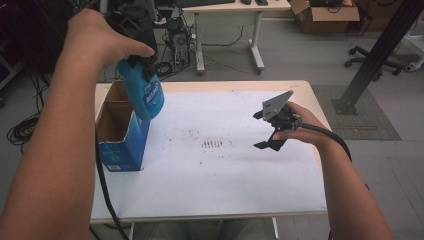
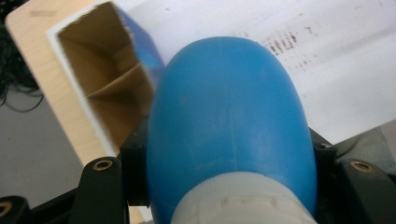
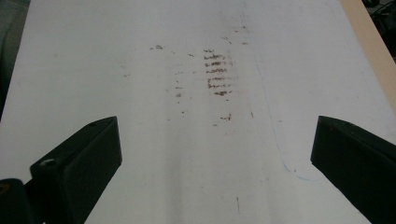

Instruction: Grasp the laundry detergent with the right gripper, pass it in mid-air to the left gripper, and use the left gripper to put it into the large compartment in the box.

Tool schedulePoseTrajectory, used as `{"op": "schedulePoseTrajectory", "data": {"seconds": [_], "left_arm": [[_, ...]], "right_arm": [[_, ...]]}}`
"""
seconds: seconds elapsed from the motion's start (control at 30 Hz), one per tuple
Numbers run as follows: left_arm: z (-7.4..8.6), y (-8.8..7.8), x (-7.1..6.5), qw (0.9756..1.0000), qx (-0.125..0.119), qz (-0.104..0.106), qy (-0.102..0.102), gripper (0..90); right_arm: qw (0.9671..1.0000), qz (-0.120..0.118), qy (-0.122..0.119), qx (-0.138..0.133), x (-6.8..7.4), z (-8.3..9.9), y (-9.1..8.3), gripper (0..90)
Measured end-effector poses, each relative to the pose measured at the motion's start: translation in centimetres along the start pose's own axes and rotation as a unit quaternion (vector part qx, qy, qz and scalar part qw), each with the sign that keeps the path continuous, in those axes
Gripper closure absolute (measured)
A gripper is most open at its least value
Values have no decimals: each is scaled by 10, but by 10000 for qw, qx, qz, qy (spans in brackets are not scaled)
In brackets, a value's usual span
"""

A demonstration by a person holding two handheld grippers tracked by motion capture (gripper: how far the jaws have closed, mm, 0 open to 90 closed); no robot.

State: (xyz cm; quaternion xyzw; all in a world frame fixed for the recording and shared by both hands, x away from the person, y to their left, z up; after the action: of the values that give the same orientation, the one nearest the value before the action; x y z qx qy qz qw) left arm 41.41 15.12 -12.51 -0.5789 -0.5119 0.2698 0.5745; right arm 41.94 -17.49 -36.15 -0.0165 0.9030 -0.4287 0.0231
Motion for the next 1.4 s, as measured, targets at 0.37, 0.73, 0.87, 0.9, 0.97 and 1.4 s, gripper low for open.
{"op": "schedulePoseTrajectory", "data": {"seconds": [0.37, 0.73, 0.87, 0.9, 0.97, 1.4], "left_arm": [[5, -10, 38, 9978, 213, -54, -625, 382], [17, 1, 73, 9893, 432, -234, -1375, 381], [21, 9, 81, 9859, 520, -207, -1578, 381], [22, 11, 82, 9852, 532, -191, -1619, 381], [24, 15, 85, 9836, 546, -156, -1710, 381], [31, 39, 91, 9803, 658, -131, -1855, 381]], "right_arm": [[10000, -39, 5, -44, 1, 1, 2, 19], [9999, -134, 29, -6, 1, 2, 4, 20], [9999, -136, 31, 5, 1, 1, 3, 20], [9999, -144, 23, 18, 1, 1, 3, 20], [9999, -156, 25, 26, 2, 1, 3, 20], [9998, -187, 22, 28, 4, 0, 4, 20]]}}
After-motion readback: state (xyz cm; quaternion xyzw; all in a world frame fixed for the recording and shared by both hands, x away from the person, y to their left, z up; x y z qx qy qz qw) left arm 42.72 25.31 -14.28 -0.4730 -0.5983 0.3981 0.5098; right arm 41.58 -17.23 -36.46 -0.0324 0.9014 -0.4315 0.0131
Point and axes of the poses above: each handheld gripper's, and its own axes: y roughly forward along the jaws, z roughly out of its underside, x roughly to its left, the point moved 6 cm from there along y, roughly forward along the jaws, and after that the axes turned 11 degrees about -z, right-handed, at the moved point
